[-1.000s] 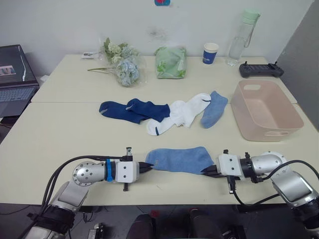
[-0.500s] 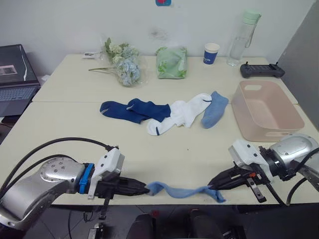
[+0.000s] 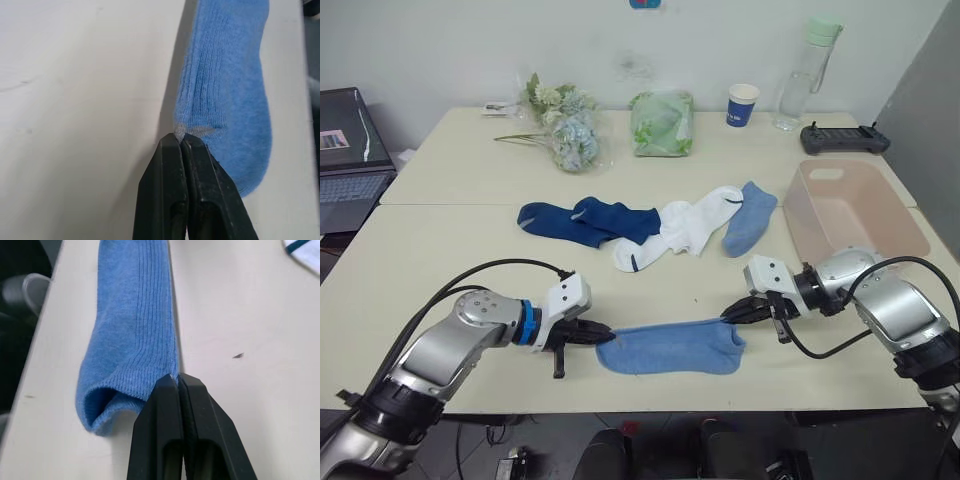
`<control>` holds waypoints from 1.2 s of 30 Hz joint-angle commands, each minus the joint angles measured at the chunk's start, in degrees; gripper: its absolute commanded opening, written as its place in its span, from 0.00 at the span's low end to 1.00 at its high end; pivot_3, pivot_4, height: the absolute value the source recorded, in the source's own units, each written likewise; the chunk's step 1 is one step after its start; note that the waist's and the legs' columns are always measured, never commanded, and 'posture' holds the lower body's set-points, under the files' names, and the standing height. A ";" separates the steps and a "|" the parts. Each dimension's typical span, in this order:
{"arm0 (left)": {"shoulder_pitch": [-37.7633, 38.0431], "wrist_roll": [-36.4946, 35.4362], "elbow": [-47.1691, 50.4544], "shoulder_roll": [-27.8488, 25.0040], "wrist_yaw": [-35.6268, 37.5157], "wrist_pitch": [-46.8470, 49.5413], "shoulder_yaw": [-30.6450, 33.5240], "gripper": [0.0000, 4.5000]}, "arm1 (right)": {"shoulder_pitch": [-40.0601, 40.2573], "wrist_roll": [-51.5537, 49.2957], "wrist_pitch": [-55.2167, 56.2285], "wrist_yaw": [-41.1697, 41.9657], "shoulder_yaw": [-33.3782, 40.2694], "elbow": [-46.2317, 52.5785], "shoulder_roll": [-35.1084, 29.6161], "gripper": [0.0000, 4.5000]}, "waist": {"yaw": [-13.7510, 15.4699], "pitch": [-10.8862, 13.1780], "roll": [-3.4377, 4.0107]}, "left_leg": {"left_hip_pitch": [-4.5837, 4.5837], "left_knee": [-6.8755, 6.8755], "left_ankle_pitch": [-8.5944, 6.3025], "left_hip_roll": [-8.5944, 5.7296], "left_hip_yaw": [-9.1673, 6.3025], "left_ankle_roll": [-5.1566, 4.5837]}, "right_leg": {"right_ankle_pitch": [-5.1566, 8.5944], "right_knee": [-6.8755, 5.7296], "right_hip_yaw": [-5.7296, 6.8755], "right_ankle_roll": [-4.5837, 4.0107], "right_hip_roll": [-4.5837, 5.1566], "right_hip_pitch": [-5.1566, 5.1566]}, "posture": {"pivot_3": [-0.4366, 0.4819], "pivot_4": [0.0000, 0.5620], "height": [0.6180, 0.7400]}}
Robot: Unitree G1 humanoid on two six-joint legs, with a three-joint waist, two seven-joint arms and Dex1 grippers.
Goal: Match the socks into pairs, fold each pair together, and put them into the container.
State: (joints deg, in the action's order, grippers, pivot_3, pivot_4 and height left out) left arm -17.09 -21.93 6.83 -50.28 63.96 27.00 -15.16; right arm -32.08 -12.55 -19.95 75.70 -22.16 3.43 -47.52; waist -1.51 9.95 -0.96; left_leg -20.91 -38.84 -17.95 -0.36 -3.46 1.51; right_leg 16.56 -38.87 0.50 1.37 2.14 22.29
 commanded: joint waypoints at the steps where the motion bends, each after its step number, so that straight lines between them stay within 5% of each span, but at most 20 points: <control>1: -2.85 3.83 -2.84 2.38 -0.63 -2.05 -0.71 0.00 | -1.28 2.73 4.01 1.07 -0.13 -2.70 0.82 0.01 | 0.16 0.00 0.00 | 0.00 -0.02 0.00 -0.03 0.01 0.00 | 0.00 0.00 0.00 0.00 0.02 -0.01 | 0.48 0.27 1.00; 12: -7.01 10.37 -8.30 8.15 -1.01 -5.53 -0.88 0.00 | -3.10 7.42 11.50 -1.52 2.00 -9.65 4.61 0.01 | 0.08 0.00 0.00 | 0.02 -0.06 0.00 -0.04 0.05 0.01 | 0.00 -0.06 -0.01 0.00 0.05 -0.01 | 0.48 0.27 1.00; 20: -3.48 6.92 -2.83 4.92 1.02 -0.96 3.01 0.55 | -4.44 3.90 8.49 -7.64 10.47 -5.79 5.71 0.61 | 0.03 0.00 0.01 | 0.01 -0.06 0.01 -0.03 0.01 0.02 | -0.01 -0.05 -0.07 -0.01 0.09 0.00 | 0.48 0.27 1.00; 26: -1.42 6.02 -0.85 3.90 -1.13 -1.22 7.05 0.97 | 3.68 -1.45 2.77 -8.77 13.40 6.13 5.91 0.61 | 0.07 0.00 0.01 | 0.00 -0.02 0.00 0.02 -0.12 0.01 | -0.01 -0.06 0.00 -0.01 0.08 -0.01 | 0.48 0.27 1.00; 31: -0.10 1.24 2.21 5.78 -1.07 -2.75 12.25 0.97 | 12.00 -3.47 0.99 -9.00 12.05 14.08 5.72 0.61 | 0.15 0.00 0.01 | -0.03 -0.04 0.00 -0.01 -0.11 0.00 | -0.01 -0.02 -0.01 -0.01 0.11 -0.03 | 0.48 0.27 1.00; 36: 2.24 1.27 7.52 7.45 0.22 -7.79 10.93 0.69 | 14.49 -0.99 3.57 -11.12 8.66 12.88 9.42 0.32 | -0.05 -0.01 0.01 | 0.03 -0.04 0.00 0.00 -0.06 0.01 | -0.01 -0.07 -0.06 -0.01 0.11 -0.04 | 0.48 0.27 1.00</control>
State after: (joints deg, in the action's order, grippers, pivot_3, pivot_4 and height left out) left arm -15.19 -20.16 11.56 -43.44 63.80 21.05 -4.17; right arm -17.42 -14.42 -17.99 65.57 -12.87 15.55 -38.64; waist -1.57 9.94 -0.96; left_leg -20.87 -38.88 -17.95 -0.35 -3.53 1.52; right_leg 16.55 -38.95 0.45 1.36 2.23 22.25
